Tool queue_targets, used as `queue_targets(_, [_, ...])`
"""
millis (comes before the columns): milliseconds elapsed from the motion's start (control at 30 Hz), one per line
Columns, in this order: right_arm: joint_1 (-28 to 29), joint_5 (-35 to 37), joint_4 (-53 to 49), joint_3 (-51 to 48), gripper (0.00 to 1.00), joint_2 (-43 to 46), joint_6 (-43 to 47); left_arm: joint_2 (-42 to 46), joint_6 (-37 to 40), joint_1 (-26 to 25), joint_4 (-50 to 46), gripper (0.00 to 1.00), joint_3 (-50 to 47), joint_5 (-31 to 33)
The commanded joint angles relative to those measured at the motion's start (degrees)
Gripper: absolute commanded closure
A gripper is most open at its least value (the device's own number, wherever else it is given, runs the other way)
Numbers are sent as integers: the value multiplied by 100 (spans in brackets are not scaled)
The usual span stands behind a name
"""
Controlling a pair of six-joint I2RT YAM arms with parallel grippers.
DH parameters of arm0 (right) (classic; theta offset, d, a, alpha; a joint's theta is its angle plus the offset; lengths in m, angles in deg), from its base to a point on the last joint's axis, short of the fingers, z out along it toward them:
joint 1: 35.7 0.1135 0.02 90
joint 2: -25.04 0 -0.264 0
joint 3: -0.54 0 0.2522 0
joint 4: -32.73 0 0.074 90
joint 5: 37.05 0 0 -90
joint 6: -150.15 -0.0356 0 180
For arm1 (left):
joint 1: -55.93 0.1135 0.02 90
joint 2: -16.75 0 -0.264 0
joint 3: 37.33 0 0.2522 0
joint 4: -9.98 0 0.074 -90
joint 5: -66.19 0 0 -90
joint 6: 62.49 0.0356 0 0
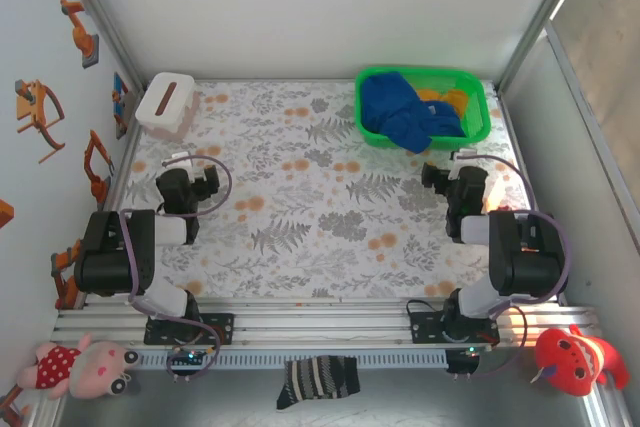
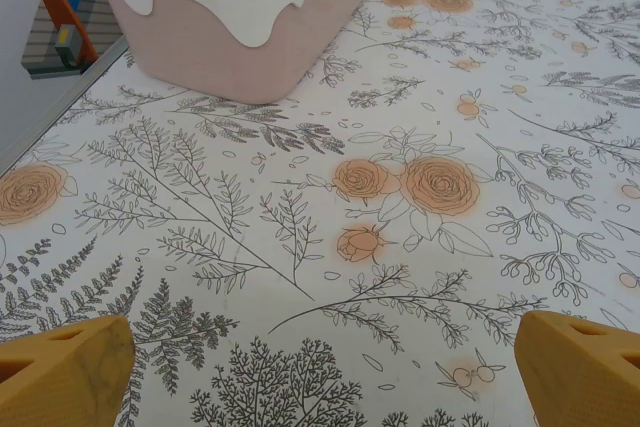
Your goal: Fold the inside-out t-shirt
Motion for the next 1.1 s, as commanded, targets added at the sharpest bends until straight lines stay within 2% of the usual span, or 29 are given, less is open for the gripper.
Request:
queue_targets(0, [-17,-7,49,-23,1,-43,52,77,58,11,38,3,47,5])
queue_targets(1033, [-96,-121,44,-11,1,-52,-17,90,39,46,-89,3,80,-45])
queue_targets(1067, [-90,-47,70,-15,3,-28,-28,111,53,39,-79,3,63,-73])
